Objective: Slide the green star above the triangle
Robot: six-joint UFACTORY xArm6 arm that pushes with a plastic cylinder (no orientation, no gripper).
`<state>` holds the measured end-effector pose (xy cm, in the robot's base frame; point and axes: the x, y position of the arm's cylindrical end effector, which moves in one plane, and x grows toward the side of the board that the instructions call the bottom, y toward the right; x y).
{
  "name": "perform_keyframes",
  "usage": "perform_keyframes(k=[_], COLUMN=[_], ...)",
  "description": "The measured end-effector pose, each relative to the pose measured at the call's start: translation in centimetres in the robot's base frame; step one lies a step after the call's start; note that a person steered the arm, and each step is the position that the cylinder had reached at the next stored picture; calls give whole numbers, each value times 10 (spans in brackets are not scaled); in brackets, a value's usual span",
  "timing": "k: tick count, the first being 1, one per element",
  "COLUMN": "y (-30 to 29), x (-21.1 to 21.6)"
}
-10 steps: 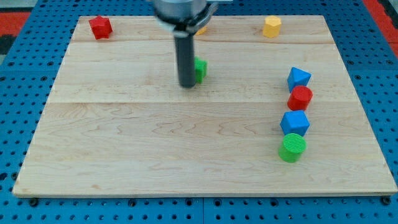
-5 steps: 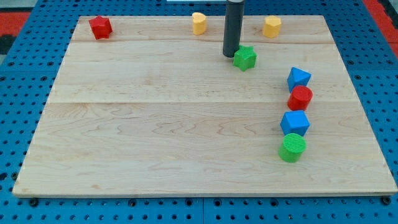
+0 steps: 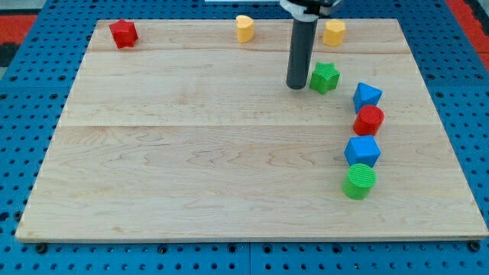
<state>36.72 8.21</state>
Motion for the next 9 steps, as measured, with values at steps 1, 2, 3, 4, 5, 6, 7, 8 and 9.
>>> perform_keyframes(k=[1,2,3,4,5,6,7,8,9], y=[39,54,19,46,81,98,46,112,153], x=[-10,-13,-30,-51,-44,-35,-44,-75,-93])
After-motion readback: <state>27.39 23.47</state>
